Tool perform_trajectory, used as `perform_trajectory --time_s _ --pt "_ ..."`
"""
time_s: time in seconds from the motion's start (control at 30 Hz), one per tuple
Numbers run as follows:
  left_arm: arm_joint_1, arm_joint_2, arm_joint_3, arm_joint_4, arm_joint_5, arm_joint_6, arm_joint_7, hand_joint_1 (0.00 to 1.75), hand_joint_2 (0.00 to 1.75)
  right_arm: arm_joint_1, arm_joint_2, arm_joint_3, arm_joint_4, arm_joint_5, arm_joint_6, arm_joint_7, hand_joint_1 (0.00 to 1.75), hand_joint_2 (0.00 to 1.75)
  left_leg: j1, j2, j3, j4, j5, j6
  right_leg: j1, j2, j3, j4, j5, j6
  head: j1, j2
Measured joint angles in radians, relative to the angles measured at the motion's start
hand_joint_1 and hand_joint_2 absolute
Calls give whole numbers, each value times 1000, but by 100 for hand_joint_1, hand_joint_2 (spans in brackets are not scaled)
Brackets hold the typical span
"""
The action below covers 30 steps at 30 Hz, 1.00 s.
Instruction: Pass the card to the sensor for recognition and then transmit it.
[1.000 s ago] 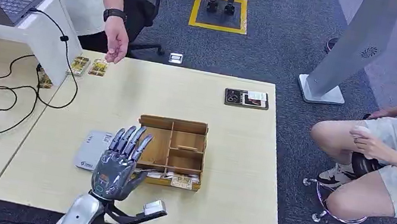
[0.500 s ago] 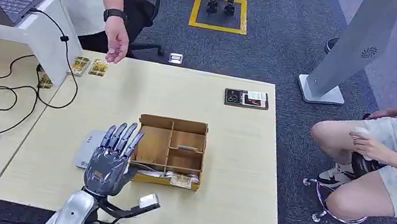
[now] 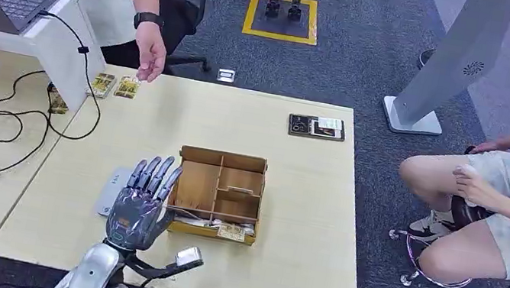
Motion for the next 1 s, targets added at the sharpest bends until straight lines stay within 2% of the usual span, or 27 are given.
perform_trajectory --time_s 0.2,0.23,0.33,0.53,0.63,1.0 --pt "-11 7 -14 18 11 0 5 0 175 0 0 0 0 -3 0 0 0 175 0 -1 1 0 0 0 0 -1 1 0 0 0 0 0" --pt "-18 9 -23 24 17 0 4 175 175 0 0 1 0 -3 1 0 0 175 0 -1 1 0 0 0 0 -2 2 0 0 0 0 0" --pt "-21 19 -36 42 52 0 -30 175 175 0 0 1 0 -3 2 -3 0 175 0 -1 2 0 0 0 0 -1 2 0 0 0 0 0" --pt "-38 60 -117 115 197 -7 -158 175 175 -2 -1 9 0 -3 9 -3 0 175 0 -1 2 0 1 0 0 -1 3 0 0 0 0 0" --pt "-52 88 -170 146 293 -41 -226 175 175 -4 -3 19 0 1 12 -2 0 175 0 -1 2 0 1 0 0 -1 3 0 0 0 0 0" --pt "-108 142 -264 173 372 -73 -267 175 175 -11 -10 39 0 1 19 3 0 175 0 -2 2 0 0 0 0 -2 4 0 0 0 0 0"
